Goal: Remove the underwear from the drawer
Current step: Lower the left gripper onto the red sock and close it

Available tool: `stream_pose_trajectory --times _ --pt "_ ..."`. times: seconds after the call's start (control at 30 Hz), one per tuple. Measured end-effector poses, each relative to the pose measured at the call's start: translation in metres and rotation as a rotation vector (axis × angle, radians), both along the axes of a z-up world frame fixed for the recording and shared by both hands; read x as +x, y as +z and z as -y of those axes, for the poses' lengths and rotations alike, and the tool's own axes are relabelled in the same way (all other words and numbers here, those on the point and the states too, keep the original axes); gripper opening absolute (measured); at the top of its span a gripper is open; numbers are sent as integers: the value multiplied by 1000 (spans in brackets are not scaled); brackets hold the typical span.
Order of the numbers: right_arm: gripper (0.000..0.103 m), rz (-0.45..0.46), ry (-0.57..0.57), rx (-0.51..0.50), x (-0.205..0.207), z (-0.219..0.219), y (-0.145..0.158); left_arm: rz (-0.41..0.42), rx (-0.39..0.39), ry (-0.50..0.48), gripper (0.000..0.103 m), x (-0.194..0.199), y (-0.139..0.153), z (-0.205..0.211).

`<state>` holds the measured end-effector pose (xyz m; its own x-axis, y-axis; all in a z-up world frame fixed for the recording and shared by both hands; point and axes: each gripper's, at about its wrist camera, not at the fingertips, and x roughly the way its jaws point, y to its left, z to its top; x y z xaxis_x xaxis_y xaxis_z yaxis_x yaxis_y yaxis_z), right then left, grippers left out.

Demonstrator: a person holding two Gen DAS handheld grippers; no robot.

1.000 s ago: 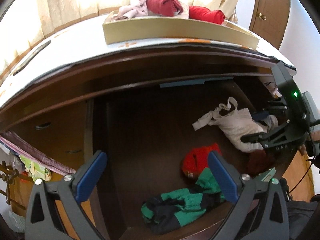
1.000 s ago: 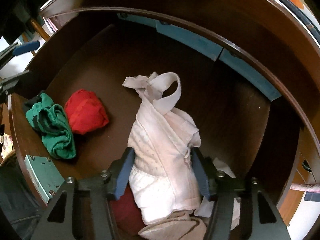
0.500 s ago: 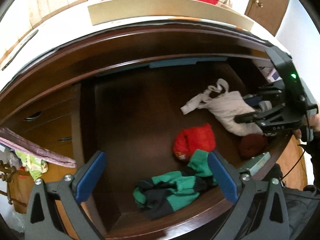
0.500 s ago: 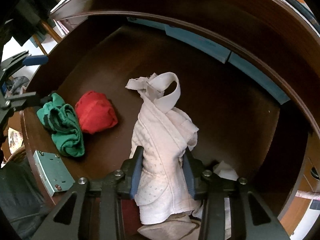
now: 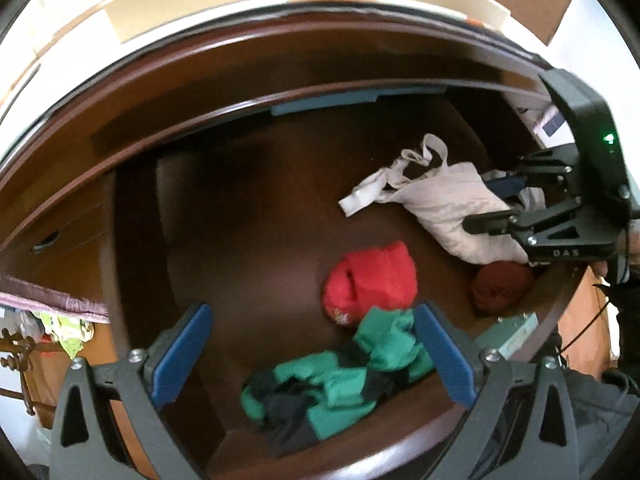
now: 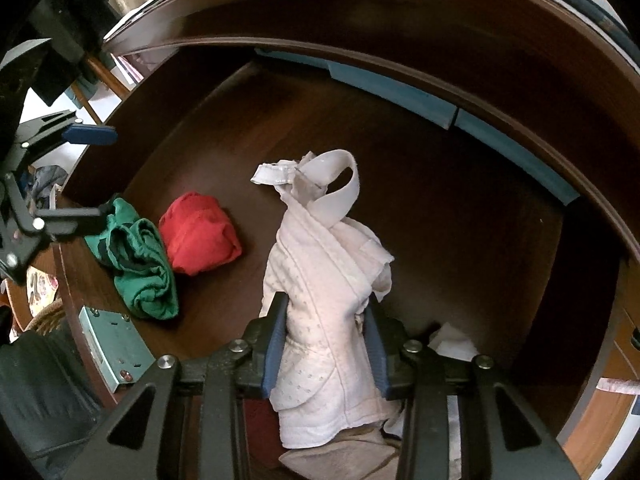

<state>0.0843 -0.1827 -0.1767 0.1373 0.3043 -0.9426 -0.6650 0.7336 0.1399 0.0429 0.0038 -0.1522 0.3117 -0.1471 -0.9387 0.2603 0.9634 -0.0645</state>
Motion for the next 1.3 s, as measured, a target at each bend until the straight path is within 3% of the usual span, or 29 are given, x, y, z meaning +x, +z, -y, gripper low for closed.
stream_pose_trajectory --times 0.27,0.5,0.73,0.93,1.3 --pt "38 2 -17 -2 -2 0 1 -30 41 -71 102 21 -14 30" --pt "38 5 -21 -3 -3 -4 0 -99 124 -120 102 37 -34 44" --pt "38 3 -19 -4 -2 -4 0 -183 118 -187 102 50 -47 57" --pt "38 2 -20 -1 0 -3 0 -257 102 -178 102 67 -60 59" --pt "38 0 -23 5 0 -2 0 -297 108 -193 80 75 -74 76"
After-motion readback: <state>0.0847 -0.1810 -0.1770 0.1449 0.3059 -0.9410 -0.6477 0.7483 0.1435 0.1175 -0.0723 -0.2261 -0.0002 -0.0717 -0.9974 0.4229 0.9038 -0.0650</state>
